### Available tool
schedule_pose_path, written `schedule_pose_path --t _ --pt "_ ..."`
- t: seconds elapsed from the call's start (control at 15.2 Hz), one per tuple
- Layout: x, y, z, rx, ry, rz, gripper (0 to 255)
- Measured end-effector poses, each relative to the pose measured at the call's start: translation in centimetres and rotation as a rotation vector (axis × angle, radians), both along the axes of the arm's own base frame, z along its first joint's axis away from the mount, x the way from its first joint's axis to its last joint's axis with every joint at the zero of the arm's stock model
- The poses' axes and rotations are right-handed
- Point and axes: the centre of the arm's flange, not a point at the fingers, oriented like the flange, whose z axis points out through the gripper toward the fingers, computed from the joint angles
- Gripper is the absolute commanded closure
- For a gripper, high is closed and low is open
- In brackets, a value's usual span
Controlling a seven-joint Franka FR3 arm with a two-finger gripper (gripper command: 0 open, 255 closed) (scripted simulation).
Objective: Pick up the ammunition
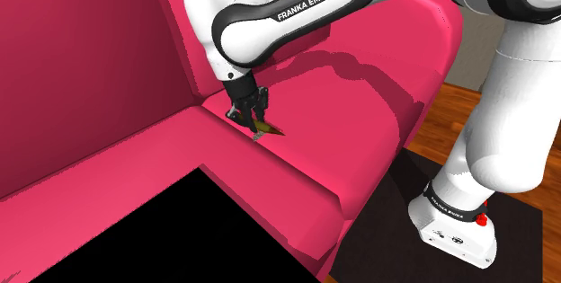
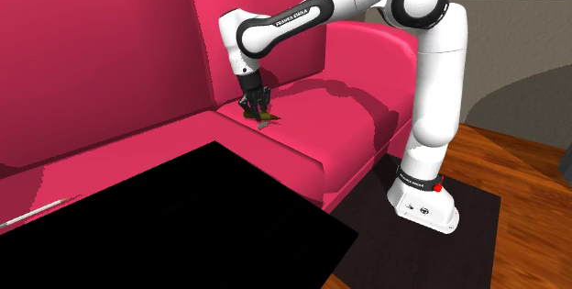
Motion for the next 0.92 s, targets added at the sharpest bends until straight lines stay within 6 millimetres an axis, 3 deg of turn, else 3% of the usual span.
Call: schedule_pose_path --t 0.92 --pt "-0.1 0.0 7.1 0.000 0.000 0.000 255"
